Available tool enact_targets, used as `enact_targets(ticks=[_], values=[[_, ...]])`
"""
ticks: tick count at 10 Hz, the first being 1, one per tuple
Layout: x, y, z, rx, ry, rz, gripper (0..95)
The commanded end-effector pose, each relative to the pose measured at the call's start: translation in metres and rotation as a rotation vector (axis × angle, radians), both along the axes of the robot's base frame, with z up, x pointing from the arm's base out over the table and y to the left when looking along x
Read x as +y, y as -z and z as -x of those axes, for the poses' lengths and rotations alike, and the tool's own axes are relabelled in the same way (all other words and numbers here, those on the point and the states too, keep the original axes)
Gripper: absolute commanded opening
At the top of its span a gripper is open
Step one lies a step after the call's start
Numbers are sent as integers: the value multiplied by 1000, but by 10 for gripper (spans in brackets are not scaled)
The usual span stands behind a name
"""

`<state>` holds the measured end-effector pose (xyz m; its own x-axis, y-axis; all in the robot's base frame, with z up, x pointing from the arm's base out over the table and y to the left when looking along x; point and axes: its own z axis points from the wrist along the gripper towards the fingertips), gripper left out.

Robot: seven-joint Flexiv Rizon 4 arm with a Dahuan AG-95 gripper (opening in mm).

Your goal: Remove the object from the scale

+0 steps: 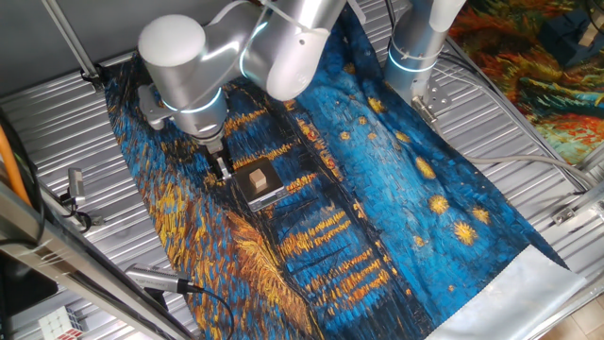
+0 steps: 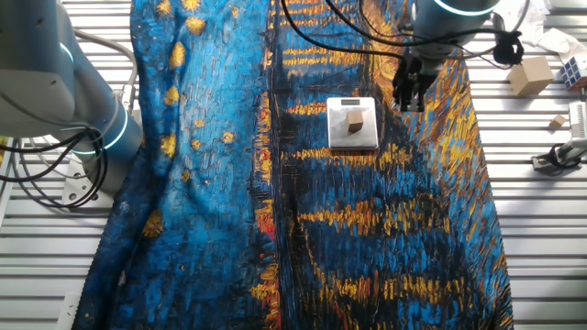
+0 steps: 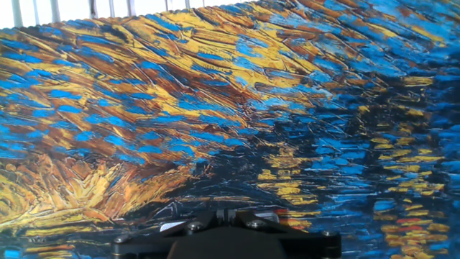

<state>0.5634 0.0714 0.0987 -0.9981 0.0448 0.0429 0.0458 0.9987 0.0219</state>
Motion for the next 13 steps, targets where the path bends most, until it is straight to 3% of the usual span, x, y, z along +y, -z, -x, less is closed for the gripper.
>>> enact_targets(ticks=[1,5,7,8,13], values=[[1,0,-4,3,2,0,0],[-2,-3,-27,5,12,2,0],[4,2,-8,2,27,-1,0],[4,3,-4,19,29,-10,0],[-1,0,1,22,33,-2,0]])
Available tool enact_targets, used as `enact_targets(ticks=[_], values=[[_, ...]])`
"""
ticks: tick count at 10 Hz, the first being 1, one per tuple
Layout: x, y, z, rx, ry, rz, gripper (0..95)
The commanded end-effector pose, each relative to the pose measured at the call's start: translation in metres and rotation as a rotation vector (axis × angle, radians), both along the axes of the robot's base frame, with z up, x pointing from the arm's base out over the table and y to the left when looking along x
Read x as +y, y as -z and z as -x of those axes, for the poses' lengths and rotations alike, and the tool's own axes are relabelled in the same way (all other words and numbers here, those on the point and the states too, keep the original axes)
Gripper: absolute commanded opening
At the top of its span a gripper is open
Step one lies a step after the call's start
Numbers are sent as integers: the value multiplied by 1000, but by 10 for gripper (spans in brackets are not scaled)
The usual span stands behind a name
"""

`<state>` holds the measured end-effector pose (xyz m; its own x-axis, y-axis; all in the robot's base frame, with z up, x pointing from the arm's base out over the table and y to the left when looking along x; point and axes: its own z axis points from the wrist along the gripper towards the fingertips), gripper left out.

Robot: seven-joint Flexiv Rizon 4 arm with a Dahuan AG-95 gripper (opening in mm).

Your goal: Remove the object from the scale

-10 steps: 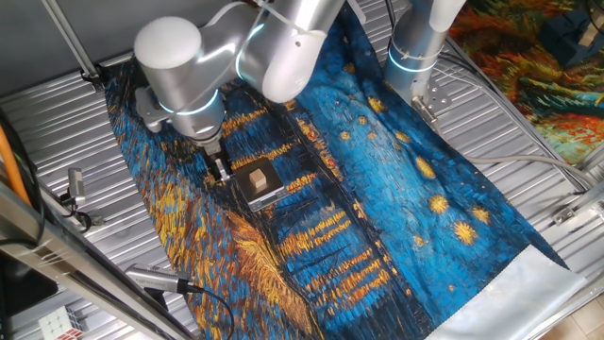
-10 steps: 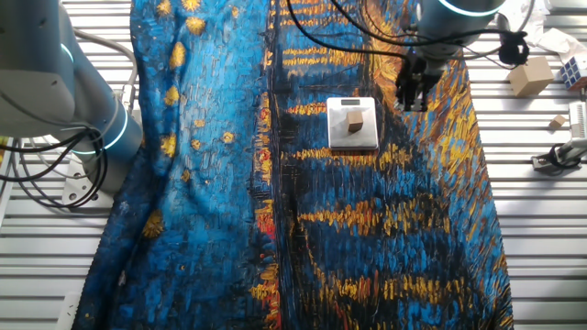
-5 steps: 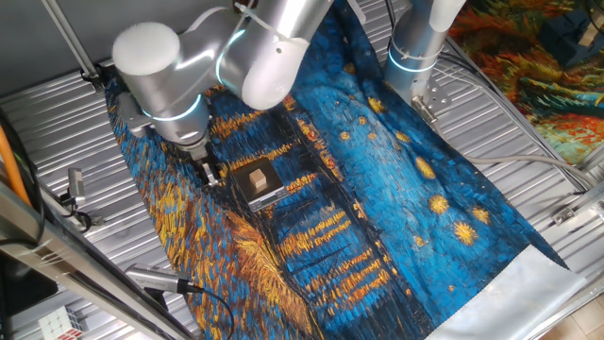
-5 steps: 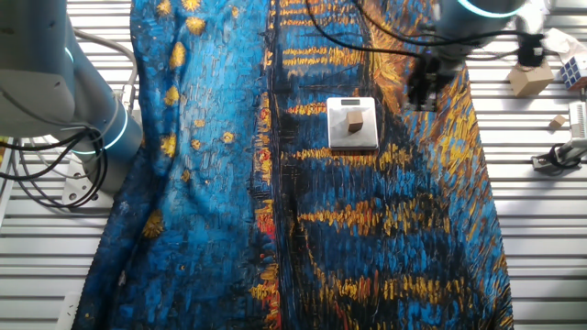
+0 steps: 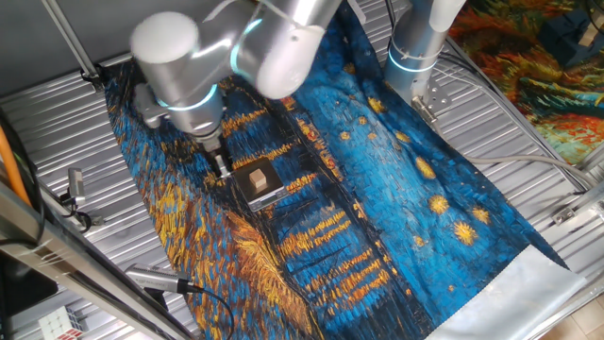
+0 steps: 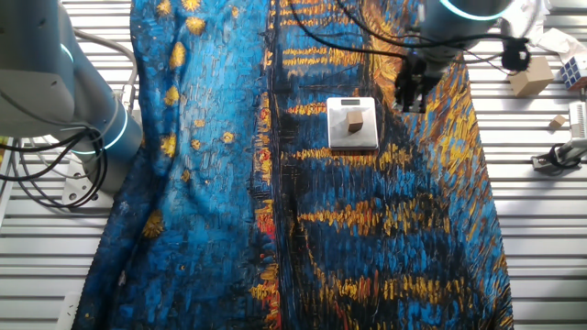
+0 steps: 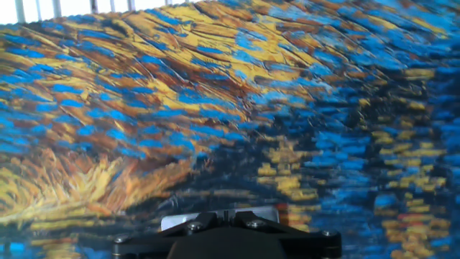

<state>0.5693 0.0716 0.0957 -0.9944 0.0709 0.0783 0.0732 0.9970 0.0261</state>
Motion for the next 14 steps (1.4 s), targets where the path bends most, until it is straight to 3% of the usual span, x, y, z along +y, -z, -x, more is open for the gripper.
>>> enact_targets(ticks=[1,2,6,10,11,13,14], values=[[-2,-3,7,-27,2,4,0],[-2,-3,7,-33,5,5,0],[-2,-3,7,-6,-2,-4,0],[-2,-3,7,-4,15,-19,0],[-2,2,15,-5,16,-18,0],[0,17,45,-13,10,-17,0],[1,20,52,-16,8,-21,0]])
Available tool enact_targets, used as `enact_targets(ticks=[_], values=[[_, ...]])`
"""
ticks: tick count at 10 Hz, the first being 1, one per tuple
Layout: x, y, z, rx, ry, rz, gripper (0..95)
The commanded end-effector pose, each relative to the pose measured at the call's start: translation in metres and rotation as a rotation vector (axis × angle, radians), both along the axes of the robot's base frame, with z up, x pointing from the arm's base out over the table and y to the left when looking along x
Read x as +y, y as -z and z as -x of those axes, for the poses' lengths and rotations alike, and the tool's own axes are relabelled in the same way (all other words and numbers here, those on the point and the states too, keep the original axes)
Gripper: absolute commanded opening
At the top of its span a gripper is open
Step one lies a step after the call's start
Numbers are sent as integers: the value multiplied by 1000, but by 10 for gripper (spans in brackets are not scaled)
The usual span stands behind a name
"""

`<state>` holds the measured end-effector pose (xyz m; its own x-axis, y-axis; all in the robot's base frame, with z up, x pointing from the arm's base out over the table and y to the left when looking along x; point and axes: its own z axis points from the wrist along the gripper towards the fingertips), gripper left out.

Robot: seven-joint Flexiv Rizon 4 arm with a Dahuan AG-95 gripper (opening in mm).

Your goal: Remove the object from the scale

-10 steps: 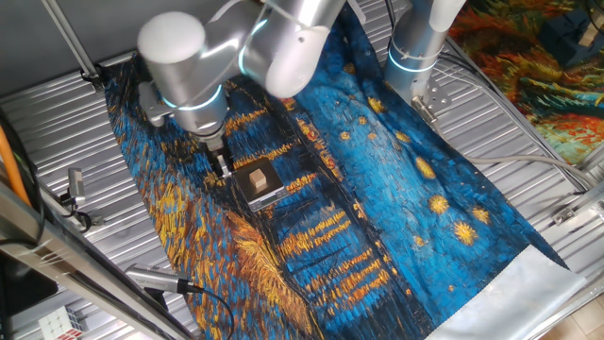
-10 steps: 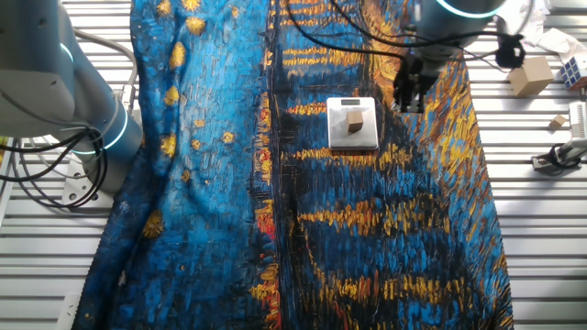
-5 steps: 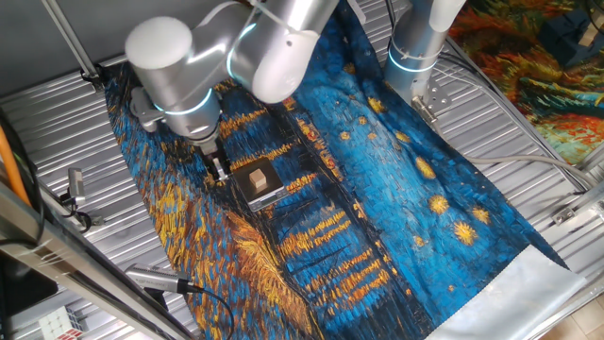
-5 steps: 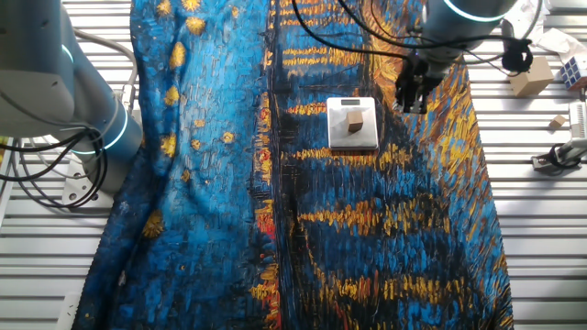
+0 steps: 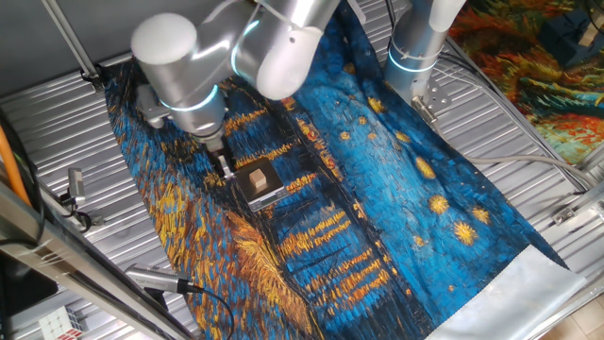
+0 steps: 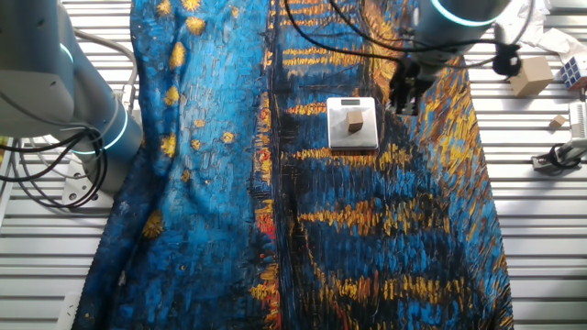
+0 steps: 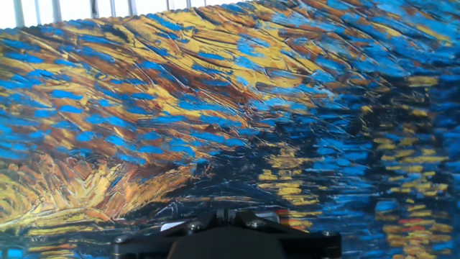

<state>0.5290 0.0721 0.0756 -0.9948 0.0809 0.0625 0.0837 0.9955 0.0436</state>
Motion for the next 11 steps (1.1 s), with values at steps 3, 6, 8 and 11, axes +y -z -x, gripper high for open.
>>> enact_targets(ticks=[3,6,8,11], values=[[4,1,35,2,-4,1,0],[5,-2,35,0,3,1,0],[5,-2,35,-5,2,2,190],[5,-2,35,-11,-19,2,570]])
